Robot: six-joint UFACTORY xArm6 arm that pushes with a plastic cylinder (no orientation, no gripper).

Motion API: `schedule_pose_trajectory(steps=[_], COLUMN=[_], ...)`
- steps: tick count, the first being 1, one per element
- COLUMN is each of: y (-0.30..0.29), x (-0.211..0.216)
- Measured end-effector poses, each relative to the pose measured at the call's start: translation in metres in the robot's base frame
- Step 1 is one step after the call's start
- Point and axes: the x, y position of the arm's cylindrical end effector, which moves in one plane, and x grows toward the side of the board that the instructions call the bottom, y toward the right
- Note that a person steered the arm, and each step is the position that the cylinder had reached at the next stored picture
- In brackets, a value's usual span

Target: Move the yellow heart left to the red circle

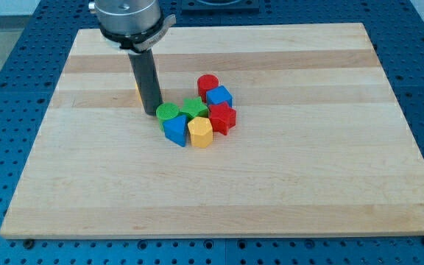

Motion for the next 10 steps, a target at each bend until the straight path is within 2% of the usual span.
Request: schedule_pose_trajectory(steps=[1, 2, 3, 4, 5, 6, 8, 10], y=[0.007, 0.04, 0.023, -0.038, -0.093, -0.094, -0.047, -0.043], x=[-0.027, -0.094, -0.113, -0.085, -0.033, -0.03, -0.046, -0.046])
